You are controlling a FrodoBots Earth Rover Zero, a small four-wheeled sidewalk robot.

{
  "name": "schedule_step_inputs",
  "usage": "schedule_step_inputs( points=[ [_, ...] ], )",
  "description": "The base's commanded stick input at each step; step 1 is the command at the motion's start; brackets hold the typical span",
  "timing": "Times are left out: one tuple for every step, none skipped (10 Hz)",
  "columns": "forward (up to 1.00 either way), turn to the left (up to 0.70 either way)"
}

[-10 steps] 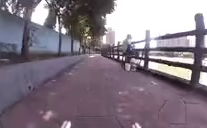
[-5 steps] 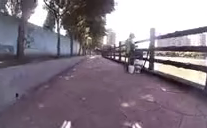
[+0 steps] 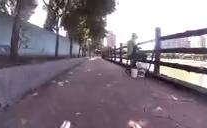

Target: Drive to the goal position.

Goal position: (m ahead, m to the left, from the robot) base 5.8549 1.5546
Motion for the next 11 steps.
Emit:
schedule_step_inputs(
  points=[
    [0.70,0.00],
    [0.70,0.00],
    [0.70,0.00],
    [0.70,0.00],
    [0.70,0.00],
    [0.70,0.00],
    [0.70,0.00],
    [0.70,0.00],
    [0.70,0.00],
    [0.70,0.00],
    [0.70,0.00]
  ],
)
